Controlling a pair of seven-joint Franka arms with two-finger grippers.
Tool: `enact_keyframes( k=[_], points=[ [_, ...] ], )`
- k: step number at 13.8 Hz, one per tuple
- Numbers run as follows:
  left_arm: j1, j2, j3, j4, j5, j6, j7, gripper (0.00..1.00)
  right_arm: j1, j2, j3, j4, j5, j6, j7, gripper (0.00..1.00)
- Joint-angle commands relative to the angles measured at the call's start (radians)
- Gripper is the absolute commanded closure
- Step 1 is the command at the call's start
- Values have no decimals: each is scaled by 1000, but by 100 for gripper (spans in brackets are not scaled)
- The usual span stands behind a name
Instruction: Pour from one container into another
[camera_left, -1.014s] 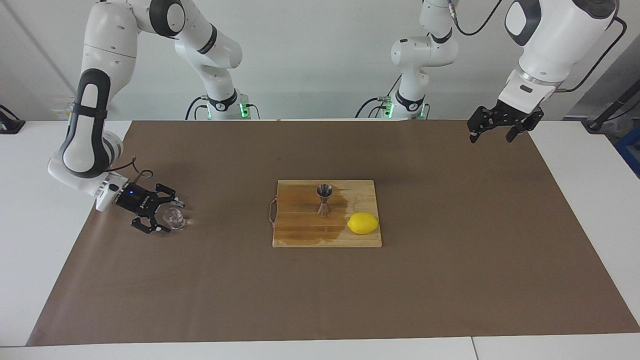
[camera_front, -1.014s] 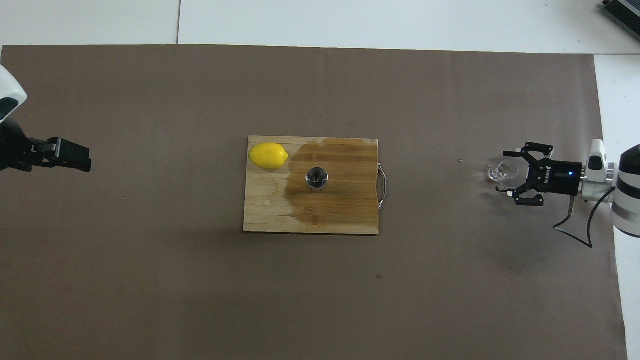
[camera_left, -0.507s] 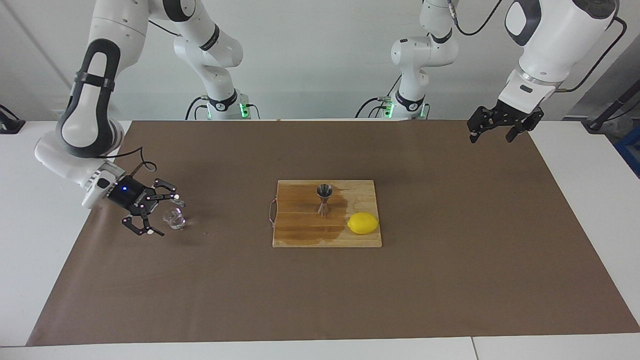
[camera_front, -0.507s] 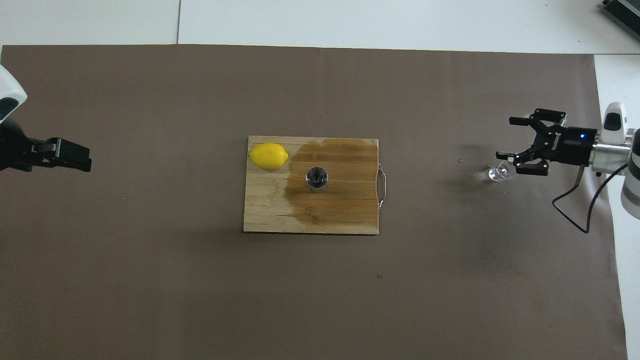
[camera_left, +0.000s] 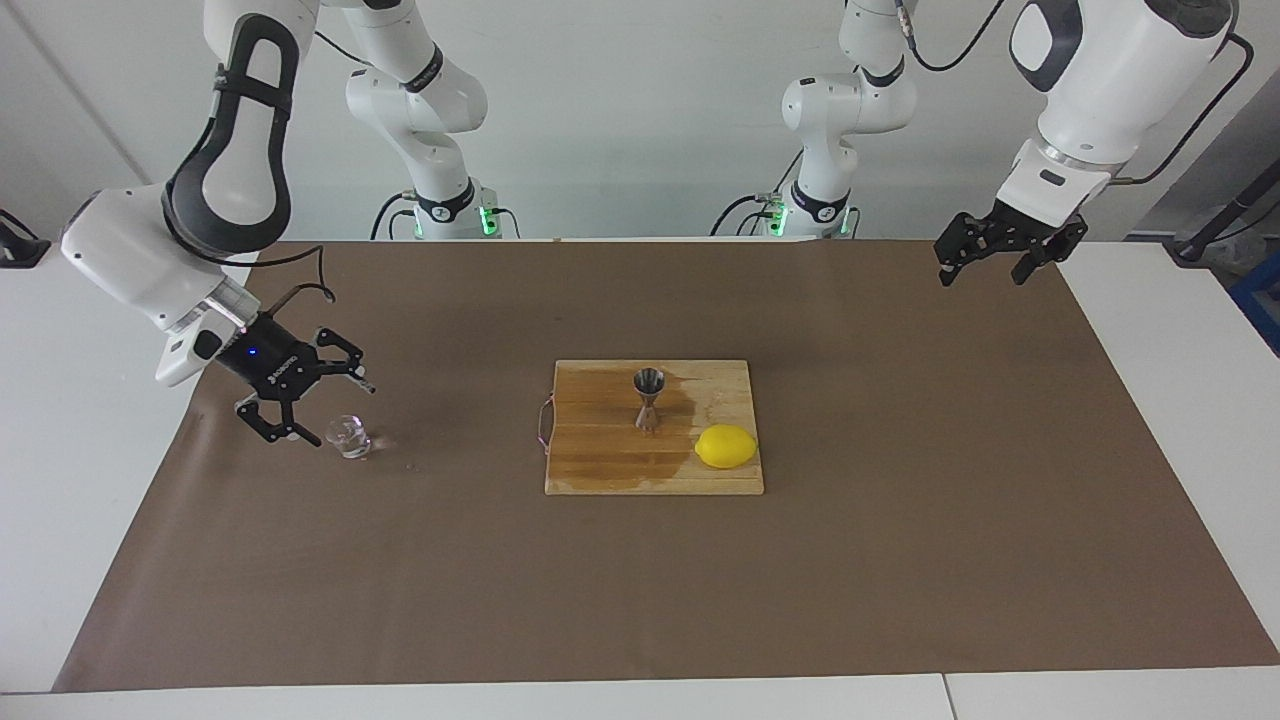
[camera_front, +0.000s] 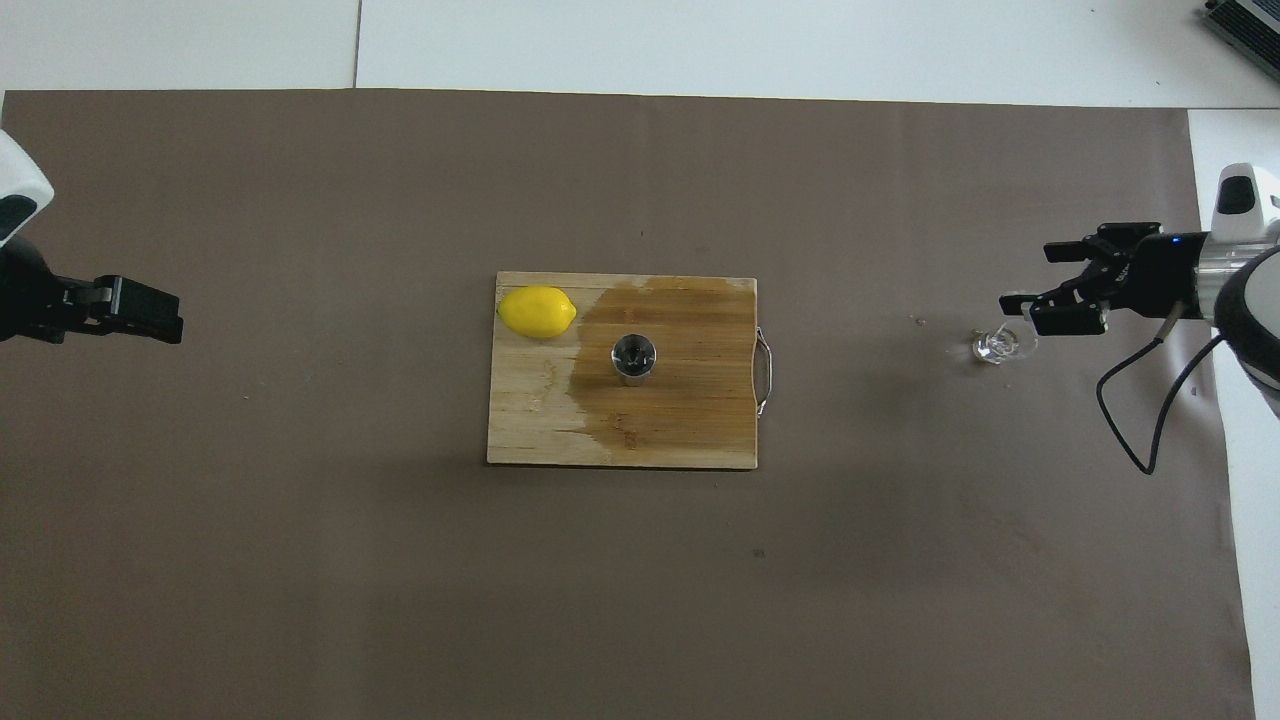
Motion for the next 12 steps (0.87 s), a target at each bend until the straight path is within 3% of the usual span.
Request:
enact_keyframes(
  k=[1, 7, 12],
  points=[
    [4, -25, -1, -22, 8, -7, 6, 0, 11, -55, 4, -11, -208, 18, 245, 0],
    [4, -25, -2, -22, 8, -5, 6, 0, 34, -92, 12, 42, -466, -37, 607, 0],
    [4, -25, -2, -22, 8, -7, 6, 0, 36, -120, 12, 203, -582, -253, 717, 0]
  ],
)
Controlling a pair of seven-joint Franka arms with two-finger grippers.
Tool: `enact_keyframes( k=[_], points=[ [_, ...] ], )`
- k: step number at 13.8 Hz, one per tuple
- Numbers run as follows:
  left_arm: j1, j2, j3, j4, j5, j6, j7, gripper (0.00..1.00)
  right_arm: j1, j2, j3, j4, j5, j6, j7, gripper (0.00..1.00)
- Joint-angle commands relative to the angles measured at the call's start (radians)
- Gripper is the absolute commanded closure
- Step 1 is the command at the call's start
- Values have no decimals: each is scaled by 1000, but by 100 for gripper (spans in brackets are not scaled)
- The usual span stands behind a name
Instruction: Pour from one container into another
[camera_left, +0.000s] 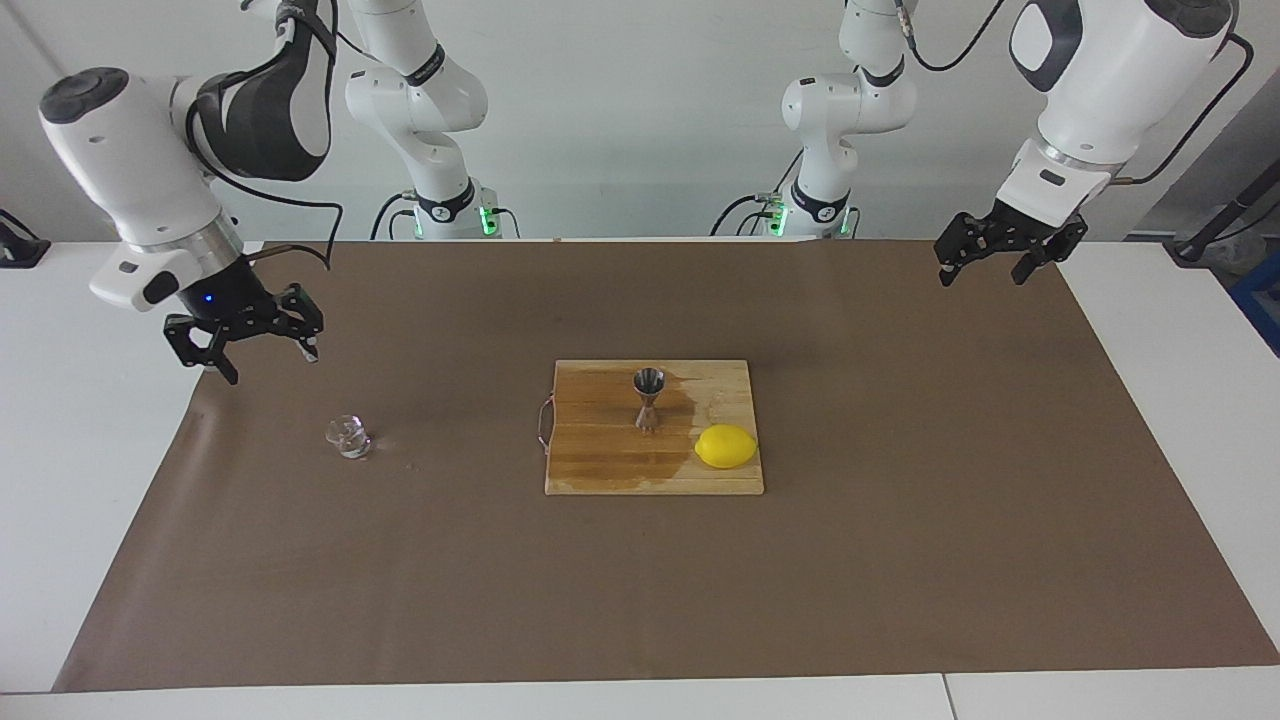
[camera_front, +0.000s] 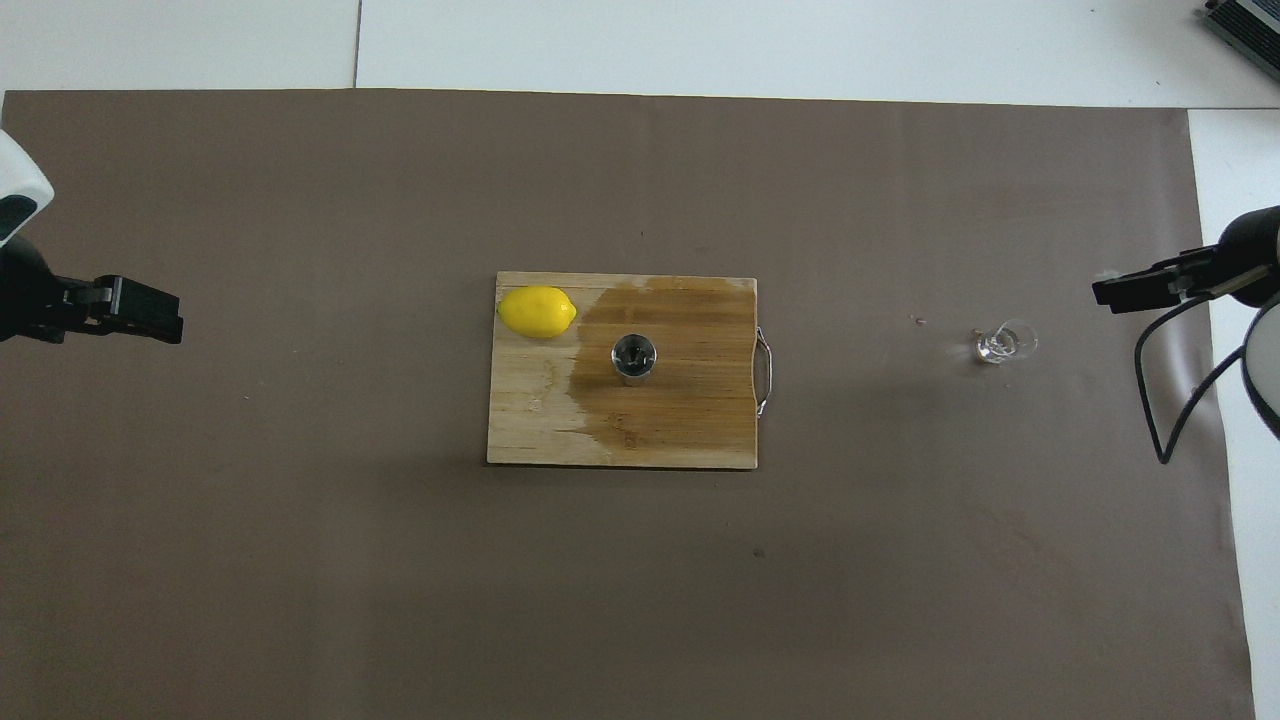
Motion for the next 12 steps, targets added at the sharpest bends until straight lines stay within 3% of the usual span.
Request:
enact_keyframes(
  k=[1, 6, 8, 12],
  points=[
    [4, -25, -1, -22, 8, -7, 6, 0, -3, -34, 0, 61, -54, -111, 74, 0],
    [4, -25, -2, -22, 8, -5, 6, 0, -11, -148, -1, 72, -54, -298, 327, 0],
    [4, -25, -1, -23, 8, -7, 6, 0, -18, -188, -9, 60, -54, -368, 327, 0],
    [4, -25, -2, -22, 8, -5, 6, 0, -18, -195, -20, 75, -57, -419, 323, 0]
  ],
)
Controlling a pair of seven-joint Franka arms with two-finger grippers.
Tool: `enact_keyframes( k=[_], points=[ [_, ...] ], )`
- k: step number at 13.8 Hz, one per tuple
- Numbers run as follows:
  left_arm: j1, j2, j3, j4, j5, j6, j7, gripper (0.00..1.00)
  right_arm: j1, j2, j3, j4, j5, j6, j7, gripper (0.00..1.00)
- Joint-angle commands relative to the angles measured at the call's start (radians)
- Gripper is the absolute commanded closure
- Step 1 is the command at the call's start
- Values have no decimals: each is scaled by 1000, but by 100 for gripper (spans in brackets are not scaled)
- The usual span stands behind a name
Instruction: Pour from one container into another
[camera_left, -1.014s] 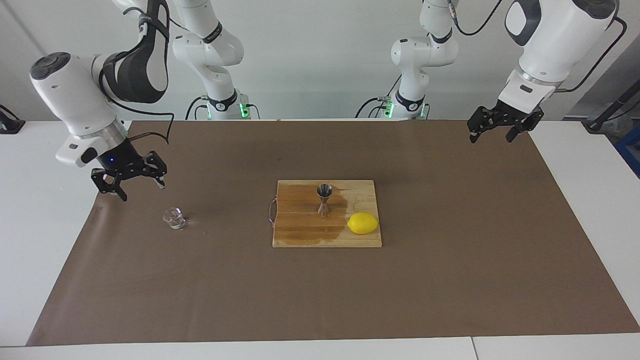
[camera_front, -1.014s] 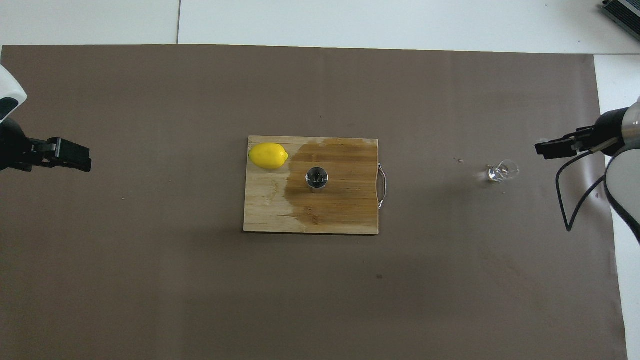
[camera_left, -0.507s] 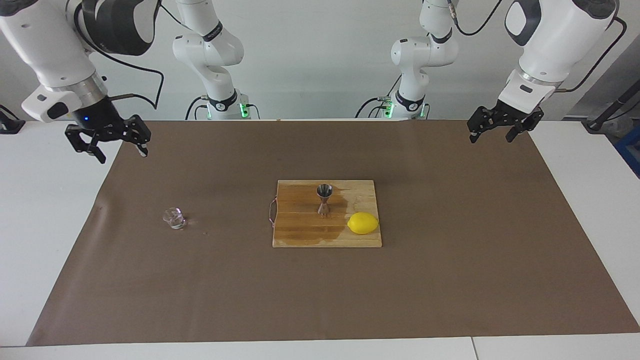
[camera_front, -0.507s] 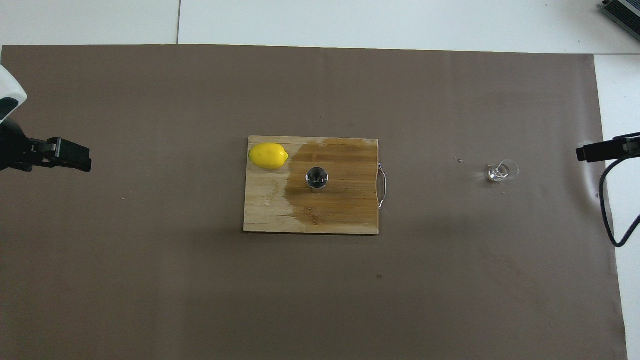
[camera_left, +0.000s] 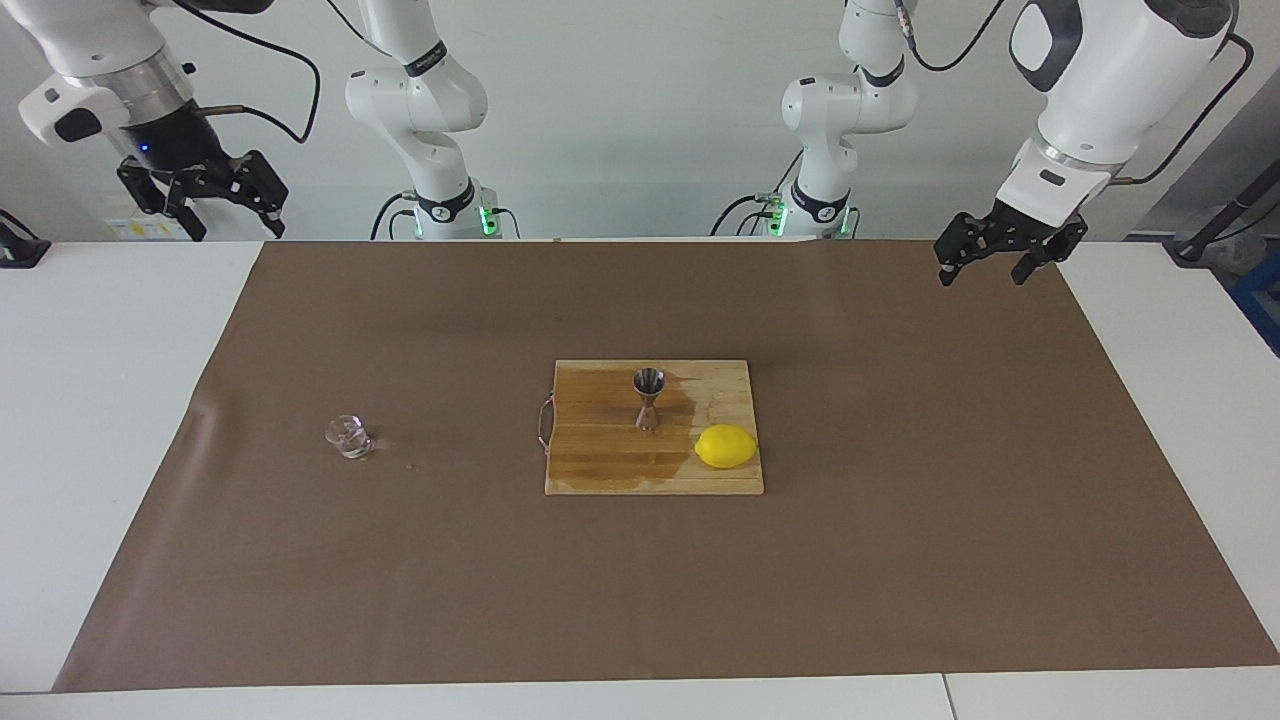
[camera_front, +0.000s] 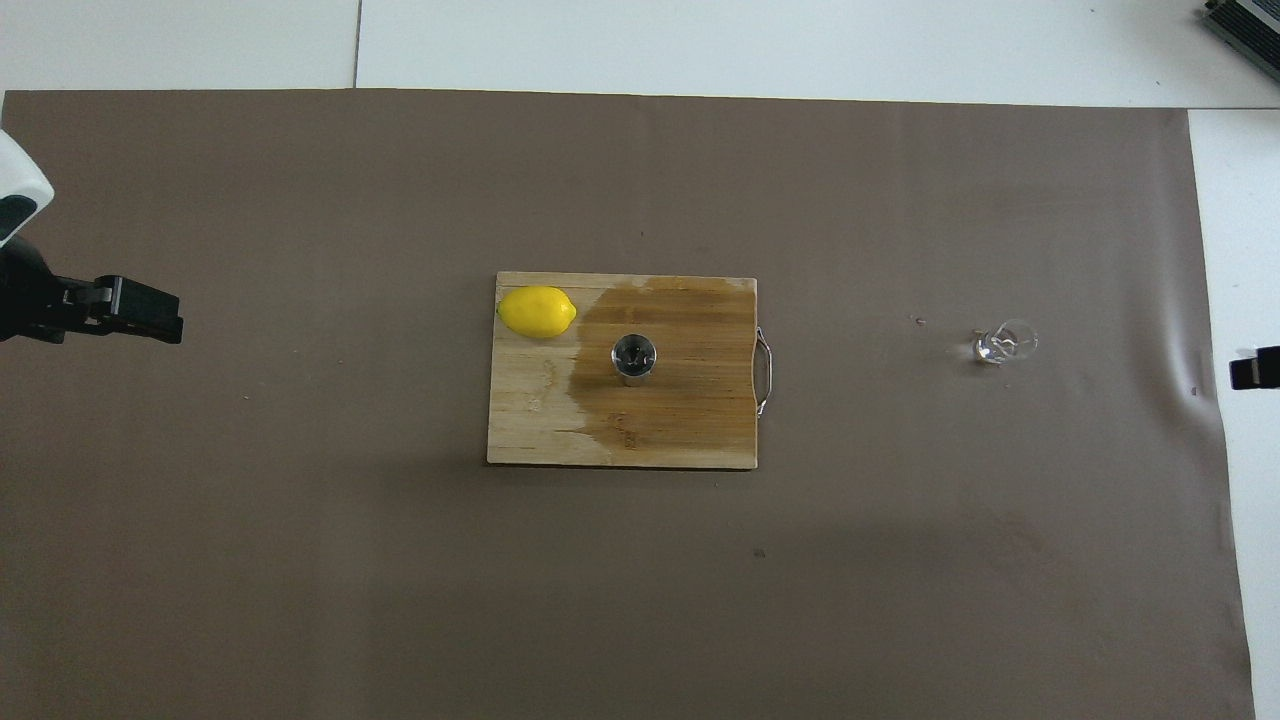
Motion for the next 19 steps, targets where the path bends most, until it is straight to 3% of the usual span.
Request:
enact_keyframes(
  k=[1, 3, 12, 15, 19],
  points=[
    [4, -25, -1, -22, 8, -7, 6, 0, -2, 9, 14, 53, -34, -71, 18, 0],
    [4, -25, -2, -22, 8, -7, 6, 0, 18, 33, 4, 91, -46, -97, 23, 0],
    [4, -25, -2, -22, 8, -7, 6, 0, 21, -1, 9, 28, -40, -88, 43, 0],
    [4, -25, -2, -22, 8, -7, 6, 0, 26, 2, 21, 14, -112, -22, 12, 0],
    [4, -25, -2, -22, 8, -7, 6, 0, 27, 2, 29, -6, -112, 7, 18, 0]
  ],
)
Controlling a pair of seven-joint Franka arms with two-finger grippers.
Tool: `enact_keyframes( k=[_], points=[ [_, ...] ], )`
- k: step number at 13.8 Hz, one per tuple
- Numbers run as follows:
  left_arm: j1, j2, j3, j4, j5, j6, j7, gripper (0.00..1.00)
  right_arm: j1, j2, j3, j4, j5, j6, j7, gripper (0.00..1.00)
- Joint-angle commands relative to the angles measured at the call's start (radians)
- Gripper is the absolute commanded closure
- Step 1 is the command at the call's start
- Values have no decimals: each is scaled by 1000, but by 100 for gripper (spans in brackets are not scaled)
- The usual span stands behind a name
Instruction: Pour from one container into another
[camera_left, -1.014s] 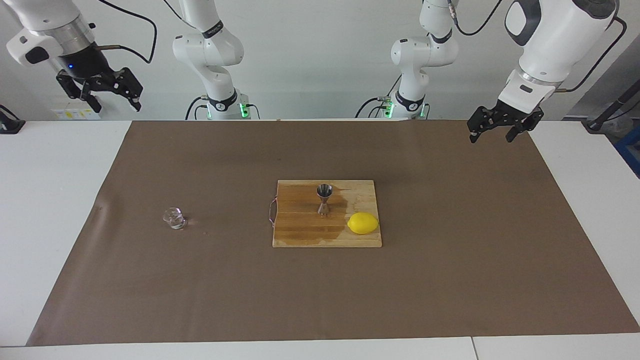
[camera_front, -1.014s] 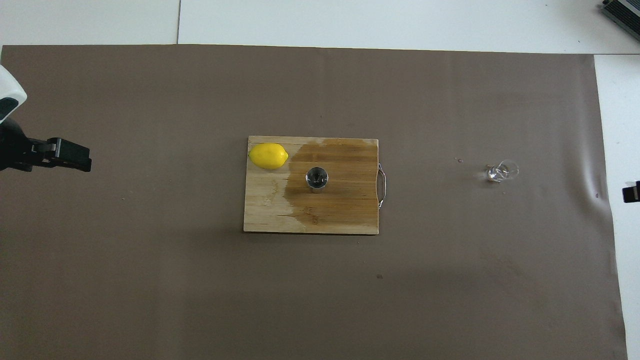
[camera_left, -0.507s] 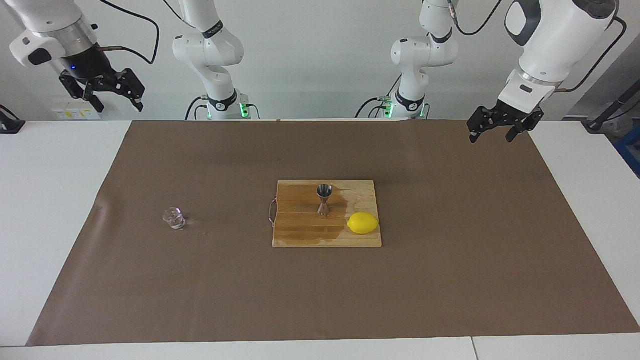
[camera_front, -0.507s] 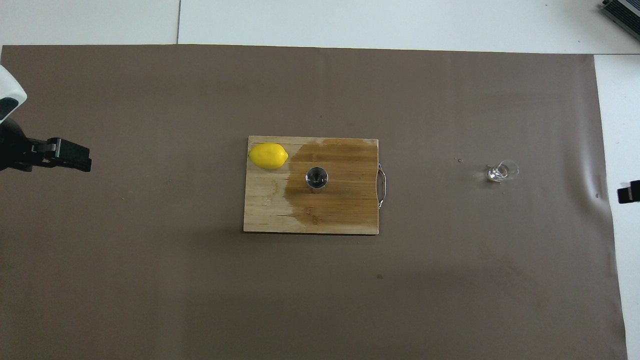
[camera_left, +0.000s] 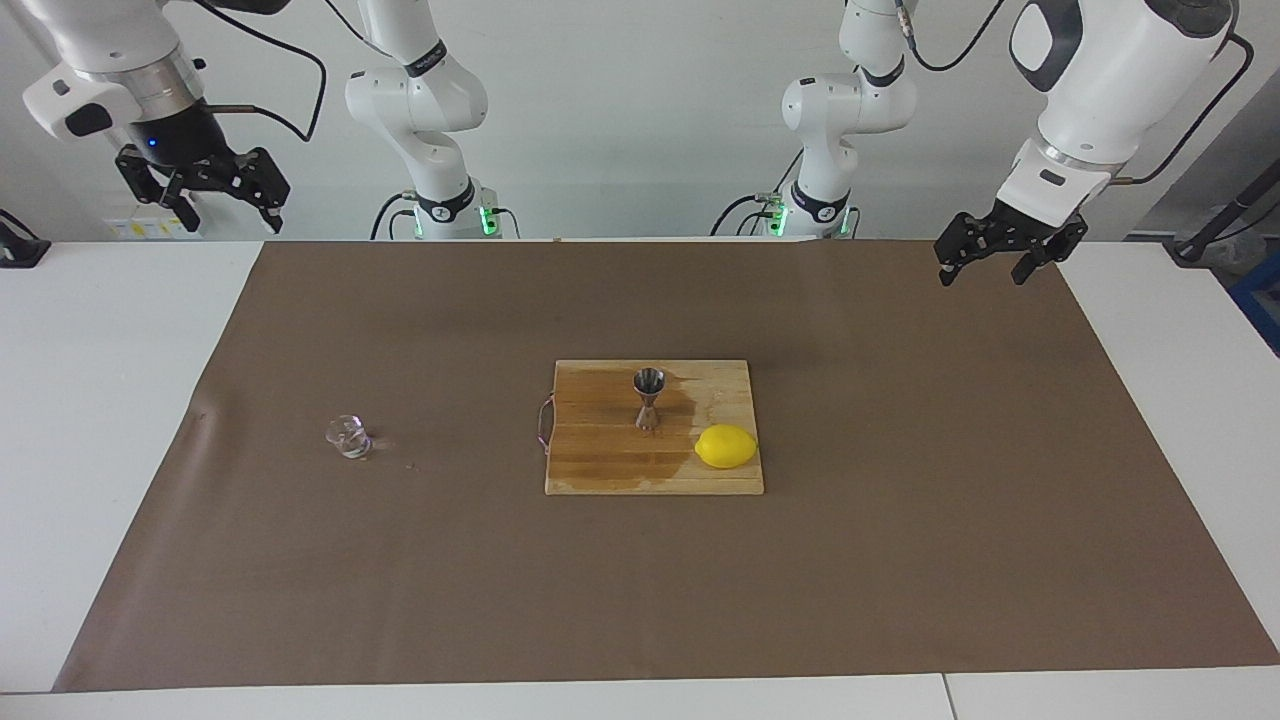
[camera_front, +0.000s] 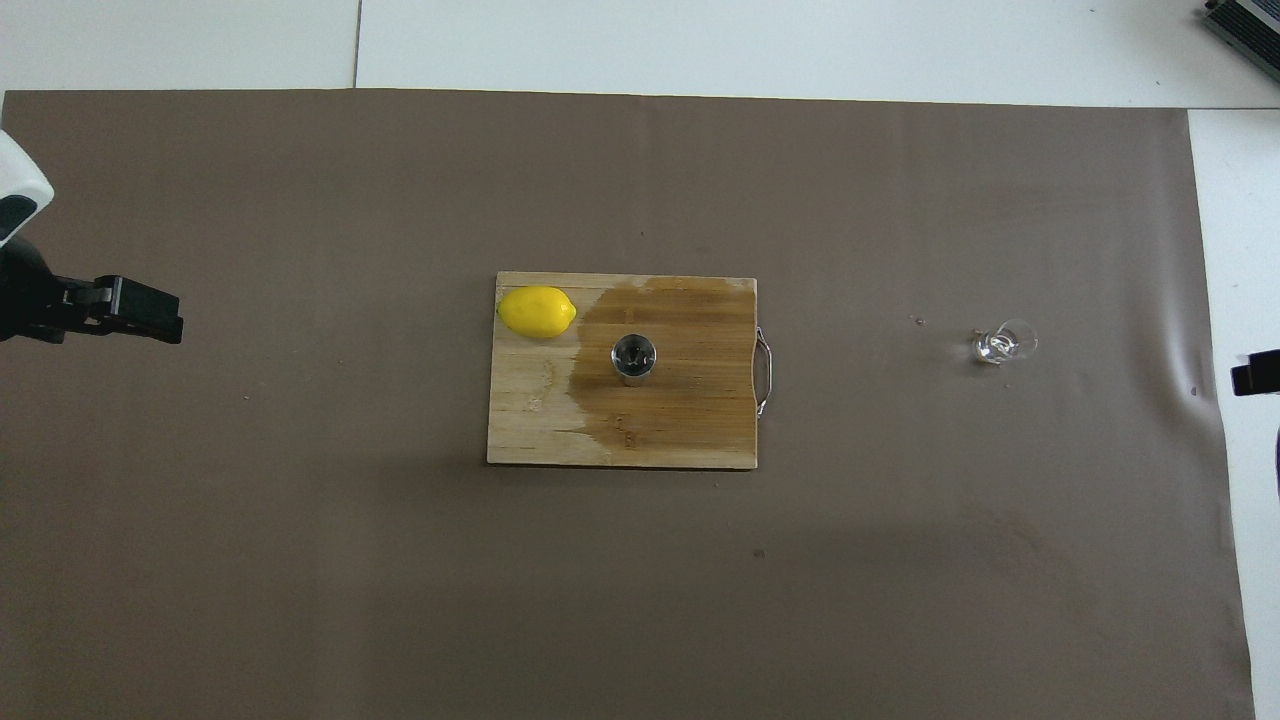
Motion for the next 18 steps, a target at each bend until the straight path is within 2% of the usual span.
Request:
enact_keyframes(
  k=[1, 7, 9, 11, 18],
  points=[
    [4, -25, -2, -23, 8, -7, 6, 0, 4, -13, 2, -37, -9, 30, -10, 0],
    [4, -25, -2, -22, 8, -7, 6, 0, 3, -15, 11, -40, 18, 19, 87, 0],
    [4, -25, -2, -22, 8, -7, 6, 0, -6, 17, 10, 4, 76, -14, 110, 0],
    [4, -25, -2, -22, 8, -7, 6, 0, -13, 60, 8, 62, 74, -36, 114, 0],
    [4, -25, -2, -22, 8, -7, 6, 0, 18, 46, -1, 29, 57, -2, 113, 0]
  ],
)
